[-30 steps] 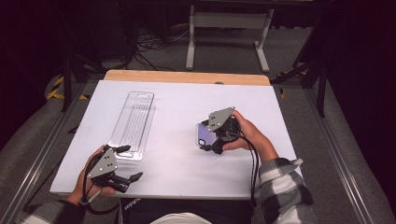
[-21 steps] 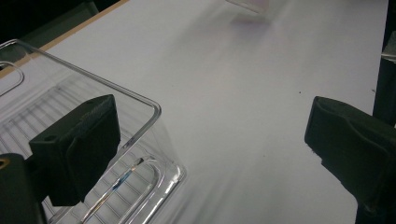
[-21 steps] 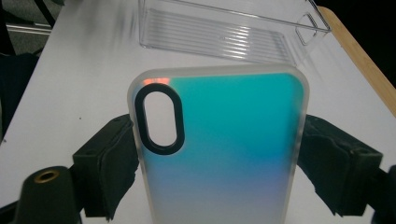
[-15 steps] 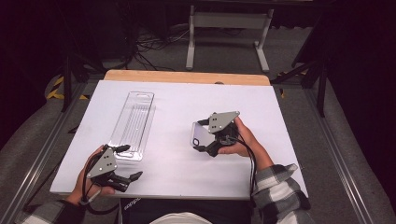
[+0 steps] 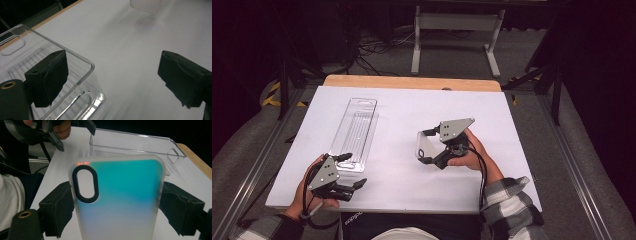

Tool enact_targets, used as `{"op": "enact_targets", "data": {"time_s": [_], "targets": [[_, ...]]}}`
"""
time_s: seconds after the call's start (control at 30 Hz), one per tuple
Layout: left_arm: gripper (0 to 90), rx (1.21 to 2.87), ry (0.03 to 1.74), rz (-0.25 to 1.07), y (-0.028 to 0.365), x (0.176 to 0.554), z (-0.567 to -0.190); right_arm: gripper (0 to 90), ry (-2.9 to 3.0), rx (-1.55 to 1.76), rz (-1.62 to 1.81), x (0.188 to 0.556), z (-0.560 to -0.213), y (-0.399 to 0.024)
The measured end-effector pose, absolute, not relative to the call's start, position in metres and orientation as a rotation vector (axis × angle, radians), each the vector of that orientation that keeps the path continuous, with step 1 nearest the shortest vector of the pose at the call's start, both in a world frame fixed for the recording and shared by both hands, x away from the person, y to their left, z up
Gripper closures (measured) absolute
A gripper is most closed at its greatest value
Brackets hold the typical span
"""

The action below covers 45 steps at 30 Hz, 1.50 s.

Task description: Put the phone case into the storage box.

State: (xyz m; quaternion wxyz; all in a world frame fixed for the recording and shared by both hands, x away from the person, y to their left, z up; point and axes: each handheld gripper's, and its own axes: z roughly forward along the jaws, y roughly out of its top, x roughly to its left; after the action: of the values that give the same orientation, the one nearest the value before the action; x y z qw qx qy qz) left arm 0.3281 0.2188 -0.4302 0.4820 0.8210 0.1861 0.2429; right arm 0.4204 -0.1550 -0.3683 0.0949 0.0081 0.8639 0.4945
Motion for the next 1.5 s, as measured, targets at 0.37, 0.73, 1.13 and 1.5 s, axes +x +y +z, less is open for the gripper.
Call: {"op": "enact_targets", "data": {"time_s": [0.37,0.73,1.13,1.5], "targets": [[18.6,1.973,0.383,0.54,0.183,0.34,-0.411,16.9,2.544,-0.034,1.637,0.42,-0.365,-0.151],[43.0,1.989,0.324,0.429,0.133,0.368,-0.408,16.9,2.543,-0.141,1.744,0.413,-0.362,-0.142],[63.9,1.971,0.286,0.355,0.105,0.384,-0.408,16.9,2.551,-0.187,1.785,0.41,-0.363,-0.133],[78.5,1.895,0.273,0.299,0.112,0.385,-0.405,16.9,2.558,-0.205,1.801,0.41,-0.364,-0.133]]}}
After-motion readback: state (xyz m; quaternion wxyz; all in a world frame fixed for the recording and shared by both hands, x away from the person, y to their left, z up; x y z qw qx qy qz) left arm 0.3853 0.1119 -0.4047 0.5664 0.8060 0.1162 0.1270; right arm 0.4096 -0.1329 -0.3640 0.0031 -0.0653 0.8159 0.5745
